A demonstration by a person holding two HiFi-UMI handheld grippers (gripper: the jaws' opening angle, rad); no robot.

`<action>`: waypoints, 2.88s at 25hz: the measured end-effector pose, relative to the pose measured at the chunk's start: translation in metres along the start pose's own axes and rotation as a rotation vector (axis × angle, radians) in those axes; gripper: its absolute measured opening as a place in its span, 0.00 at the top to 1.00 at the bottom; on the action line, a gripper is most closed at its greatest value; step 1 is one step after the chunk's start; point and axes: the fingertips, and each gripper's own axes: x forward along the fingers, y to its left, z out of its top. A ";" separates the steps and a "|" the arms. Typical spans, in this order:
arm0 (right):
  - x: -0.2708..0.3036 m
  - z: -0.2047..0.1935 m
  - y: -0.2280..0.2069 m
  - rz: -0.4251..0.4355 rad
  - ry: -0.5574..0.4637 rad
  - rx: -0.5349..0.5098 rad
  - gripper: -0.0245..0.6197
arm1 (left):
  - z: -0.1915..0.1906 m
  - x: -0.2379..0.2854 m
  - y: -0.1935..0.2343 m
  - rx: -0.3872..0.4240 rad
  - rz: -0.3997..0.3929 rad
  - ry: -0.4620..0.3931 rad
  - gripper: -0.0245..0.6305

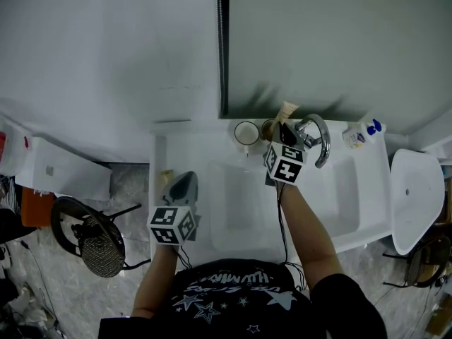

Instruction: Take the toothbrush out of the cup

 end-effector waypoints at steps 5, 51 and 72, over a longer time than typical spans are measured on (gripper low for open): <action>-0.005 0.008 0.002 0.011 -0.018 -0.004 0.90 | 0.003 -0.003 -0.001 0.004 -0.005 -0.011 0.93; -0.135 -0.053 0.187 0.353 0.069 -0.028 0.90 | -0.033 -0.109 0.050 -0.063 0.068 -0.044 0.93; -0.132 -0.159 0.267 0.423 0.409 0.127 0.90 | -0.056 -0.124 0.085 -0.080 0.025 0.005 0.93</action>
